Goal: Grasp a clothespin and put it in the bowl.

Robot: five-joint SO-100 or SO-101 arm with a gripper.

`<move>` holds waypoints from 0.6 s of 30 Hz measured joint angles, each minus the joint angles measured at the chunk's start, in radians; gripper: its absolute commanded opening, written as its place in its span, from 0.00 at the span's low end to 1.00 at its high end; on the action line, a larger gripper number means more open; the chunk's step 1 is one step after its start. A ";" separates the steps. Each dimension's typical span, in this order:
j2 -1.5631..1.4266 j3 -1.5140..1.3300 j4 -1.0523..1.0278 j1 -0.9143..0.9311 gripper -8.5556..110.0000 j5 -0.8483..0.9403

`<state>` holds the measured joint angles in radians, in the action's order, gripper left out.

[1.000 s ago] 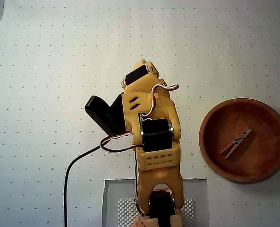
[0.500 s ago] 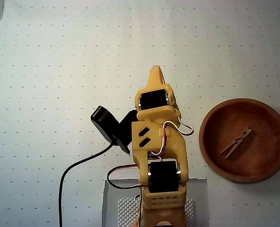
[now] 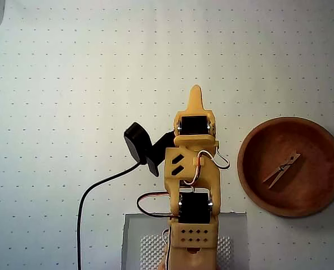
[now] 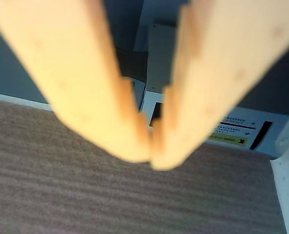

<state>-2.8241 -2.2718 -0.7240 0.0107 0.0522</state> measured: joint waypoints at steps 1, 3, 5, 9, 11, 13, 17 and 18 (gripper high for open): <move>-0.020 -0.049 0.023 0.000 0.05 -0.005; -0.054 -0.133 0.066 0.000 0.05 -0.008; -0.106 -0.244 0.118 0.000 0.05 -0.009; -0.206 -0.419 0.219 0.000 0.05 -0.009; -0.252 -0.511 0.278 0.000 0.05 -0.009; -0.282 -0.583 0.324 0.000 0.05 -0.009; -0.334 -0.710 0.390 0.000 0.05 -0.009; -0.348 -0.732 0.402 0.000 0.05 -0.009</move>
<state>-3.1723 -3.0035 -0.3221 0.0107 0.0430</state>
